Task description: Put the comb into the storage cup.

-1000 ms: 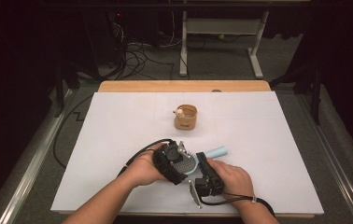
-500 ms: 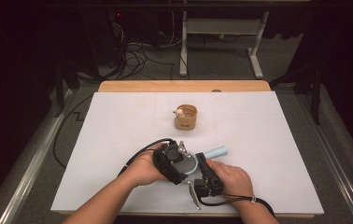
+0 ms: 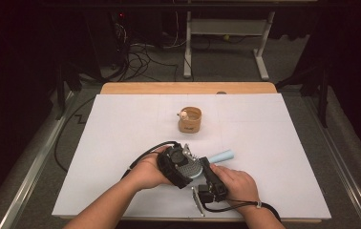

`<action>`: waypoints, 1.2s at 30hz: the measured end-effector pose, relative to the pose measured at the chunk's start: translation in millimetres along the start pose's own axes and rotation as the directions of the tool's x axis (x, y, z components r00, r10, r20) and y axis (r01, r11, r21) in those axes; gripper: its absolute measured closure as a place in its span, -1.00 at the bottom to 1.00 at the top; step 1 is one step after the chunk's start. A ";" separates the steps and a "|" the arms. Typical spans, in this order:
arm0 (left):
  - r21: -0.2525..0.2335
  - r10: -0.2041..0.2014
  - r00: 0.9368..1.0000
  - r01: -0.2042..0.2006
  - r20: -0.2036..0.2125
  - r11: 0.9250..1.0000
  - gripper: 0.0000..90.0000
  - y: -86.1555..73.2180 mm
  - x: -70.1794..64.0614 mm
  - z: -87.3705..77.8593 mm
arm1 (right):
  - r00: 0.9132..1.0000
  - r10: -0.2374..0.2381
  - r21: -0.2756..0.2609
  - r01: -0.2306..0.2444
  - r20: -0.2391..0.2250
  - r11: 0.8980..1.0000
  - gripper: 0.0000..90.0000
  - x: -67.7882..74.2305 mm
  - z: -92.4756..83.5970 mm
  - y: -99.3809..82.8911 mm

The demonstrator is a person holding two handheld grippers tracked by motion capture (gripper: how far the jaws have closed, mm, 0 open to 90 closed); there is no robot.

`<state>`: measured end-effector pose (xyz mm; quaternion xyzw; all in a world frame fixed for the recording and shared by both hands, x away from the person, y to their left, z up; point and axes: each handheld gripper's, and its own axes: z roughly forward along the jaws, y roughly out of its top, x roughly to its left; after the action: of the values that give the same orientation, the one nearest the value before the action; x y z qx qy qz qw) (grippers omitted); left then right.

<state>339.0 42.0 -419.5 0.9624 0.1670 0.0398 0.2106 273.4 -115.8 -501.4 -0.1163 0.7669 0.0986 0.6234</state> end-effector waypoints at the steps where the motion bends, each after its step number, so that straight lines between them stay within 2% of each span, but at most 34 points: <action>1: -0.002 0.000 1.000 0.000 0.003 1.000 -0.55 0.0 0.2 -0.4 | 1.000 0.001 0.000 -0.001 0.004 1.000 0.70 0.2 -0.1 0.0; 5: -0.011 0.013 1.000 -0.013 0.008 1.000 -0.56 -0.2 1.7 -2.8 | 1.000 -0.001 0.008 0.001 0.014 1.000 0.71 -0.8 -1.2 0.2; 8: -0.021 0.003 1.000 -0.002 0.019 1.000 -0.56 -0.2 2.2 -3.1 | 1.000 -0.001 0.010 0.001 0.009 1.000 0.72 -1.9 -1.8 0.1; 22: -0.038 0.007 0.999 -0.006 0.033 0.999 -0.57 -1.3 3.6 -6.5 | 1.000 0.004 0.018 -0.005 0.012 1.000 0.72 -4.3 -3.6 0.6; 23: -0.041 0.008 0.999 -0.007 0.031 0.999 -0.57 -1.9 3.6 -6.9 | 1.000 0.016 0.023 -0.017 0.009 1.000 0.73 -3.5 -4.1 0.7; 25: -0.048 0.008 1.000 -0.007 0.029 0.999 -0.57 -2.5 3.3 -7.3 | 1.000 0.002 0.015 -0.002 0.015 1.000 0.73 -5.1 -4.0 1.2; 27: -0.052 0.012 1.000 -0.011 0.021 0.999 -0.58 -2.7 2.1 -7.9 | 1.000 0.025 0.023 -0.026 0.013 0.999 0.73 -3.8 -4.7 1.4; 30: -0.045 0.008 1.000 -0.007 0.009 0.999 -0.62 -3.0 2.5 -7.3 | 1.000 0.009 0.012 -0.009 0.020 1.000 0.73 -5.8 -4.5 1.7; 36: -0.046 0.000 1.000 0.001 0.020 0.999 -0.67 -4.1 4.2 -7.8 | 1.000 0.013 0.017 -0.013 0.016 1.000 0.73 -6.1 -4.6 0.9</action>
<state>340.5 50.0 -414.1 0.9575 0.1643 0.0338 0.2345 270.1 -116.0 -494.5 -0.1052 0.7635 0.0970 0.6298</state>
